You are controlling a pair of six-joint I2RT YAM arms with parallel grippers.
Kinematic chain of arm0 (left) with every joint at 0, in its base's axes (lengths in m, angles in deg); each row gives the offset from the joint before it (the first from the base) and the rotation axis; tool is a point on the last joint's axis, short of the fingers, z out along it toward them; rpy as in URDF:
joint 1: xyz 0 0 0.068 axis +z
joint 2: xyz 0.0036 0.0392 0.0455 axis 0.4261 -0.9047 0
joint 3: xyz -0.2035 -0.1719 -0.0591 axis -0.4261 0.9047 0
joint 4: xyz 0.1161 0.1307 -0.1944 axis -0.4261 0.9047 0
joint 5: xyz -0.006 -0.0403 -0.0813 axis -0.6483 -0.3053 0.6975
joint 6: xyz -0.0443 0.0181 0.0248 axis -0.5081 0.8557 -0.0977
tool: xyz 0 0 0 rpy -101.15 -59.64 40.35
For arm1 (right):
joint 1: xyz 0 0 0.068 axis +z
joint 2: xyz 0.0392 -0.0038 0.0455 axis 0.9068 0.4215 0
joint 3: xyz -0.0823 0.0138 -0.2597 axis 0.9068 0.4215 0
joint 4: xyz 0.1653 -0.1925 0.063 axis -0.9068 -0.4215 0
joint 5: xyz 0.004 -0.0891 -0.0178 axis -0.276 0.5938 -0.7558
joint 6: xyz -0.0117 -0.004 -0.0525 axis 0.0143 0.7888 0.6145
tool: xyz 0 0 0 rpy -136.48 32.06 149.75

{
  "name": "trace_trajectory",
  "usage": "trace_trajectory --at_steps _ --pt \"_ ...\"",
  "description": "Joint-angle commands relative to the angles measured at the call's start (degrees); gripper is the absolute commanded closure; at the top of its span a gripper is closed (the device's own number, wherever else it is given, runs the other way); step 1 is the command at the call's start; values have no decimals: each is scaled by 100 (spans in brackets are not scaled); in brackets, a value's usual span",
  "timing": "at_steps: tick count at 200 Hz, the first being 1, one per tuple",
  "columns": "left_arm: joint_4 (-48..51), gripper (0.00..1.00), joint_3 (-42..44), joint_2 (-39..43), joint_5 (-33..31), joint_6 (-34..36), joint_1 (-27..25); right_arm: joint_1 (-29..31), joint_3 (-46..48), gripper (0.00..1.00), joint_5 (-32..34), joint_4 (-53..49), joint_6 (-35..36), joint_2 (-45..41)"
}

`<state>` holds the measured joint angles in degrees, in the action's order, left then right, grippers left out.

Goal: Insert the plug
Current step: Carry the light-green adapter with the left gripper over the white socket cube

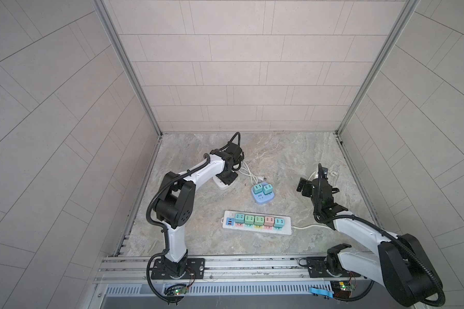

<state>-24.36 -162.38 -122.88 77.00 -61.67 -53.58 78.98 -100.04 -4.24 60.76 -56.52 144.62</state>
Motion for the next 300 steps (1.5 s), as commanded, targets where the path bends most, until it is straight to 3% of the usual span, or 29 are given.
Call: trace_trajectory --at_steps 1,200,300 --pt "95 100 -314 -178 -89 201 57 6 -118 0 21 -48 51 5" --pt "510 100 -909 -832 149 482 84 15 -122 0 28 -42 60 29" --pt "725 100 -1117 -1355 619 700 322 29 -141 0 21 -33 69 46"
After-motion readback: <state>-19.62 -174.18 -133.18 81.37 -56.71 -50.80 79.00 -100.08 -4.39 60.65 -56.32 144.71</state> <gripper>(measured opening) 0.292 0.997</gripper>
